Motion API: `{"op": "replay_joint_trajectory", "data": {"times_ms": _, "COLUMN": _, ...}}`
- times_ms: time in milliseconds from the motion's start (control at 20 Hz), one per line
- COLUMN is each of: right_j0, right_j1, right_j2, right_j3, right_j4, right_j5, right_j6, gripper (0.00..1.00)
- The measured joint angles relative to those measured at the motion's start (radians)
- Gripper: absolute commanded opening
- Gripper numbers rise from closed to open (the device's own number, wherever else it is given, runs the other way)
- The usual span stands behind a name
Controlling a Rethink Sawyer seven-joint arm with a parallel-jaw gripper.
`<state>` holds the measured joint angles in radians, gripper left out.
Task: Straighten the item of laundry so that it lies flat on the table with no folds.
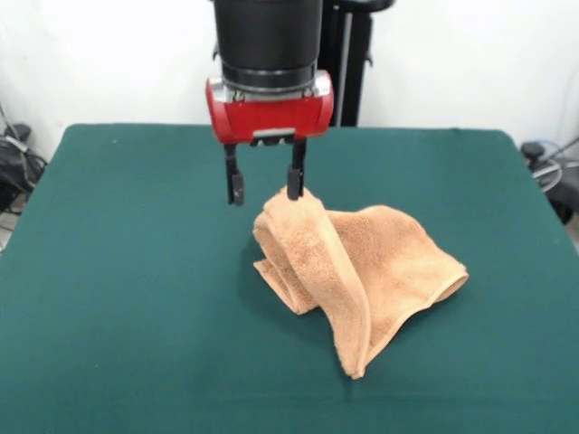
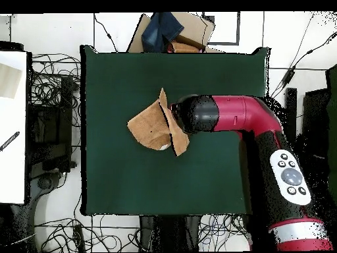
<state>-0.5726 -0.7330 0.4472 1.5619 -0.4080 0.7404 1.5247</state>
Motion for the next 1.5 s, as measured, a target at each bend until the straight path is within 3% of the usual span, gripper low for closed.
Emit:
{"op": "replay_joint_trajectory", "data": {"times_ms": 350, "right_j0": 0.081, "right_j1": -0.041, "right_j2": 0.0, "right_j3": 0.04, "right_j4": 0.0, "right_j5": -0.045, "right_j6": 0.0, "gripper": 1.0}}
{"op": "replay_joint_trajectory", "data": {"times_ms": 800, "right_j0": 0.173, "right_j1": 0.005, "right_j2": 0.0, "right_j3": 0.09, "right_j4": 0.0, "right_j5": -0.204, "right_j6": 0.0, "gripper": 1.0}}
{"op": "replay_joint_trajectory", "data": {"times_ms": 1050, "right_j0": 0.158, "right_j1": 0.078, "right_j2": 0.0, "right_j3": 0.112, "right_j4": 0.0, "right_j5": -0.315, "right_j6": 0.0, "gripper": 1.0}}
{"op": "replay_joint_trajectory", "data": {"times_ms": 1500, "right_j0": 0.085, "right_j1": 0.172, "right_j2": 0.0, "right_j3": 0.129, "right_j4": -0.029, "right_j5": -0.391, "right_j6": 0.0, "gripper": 1.0}}
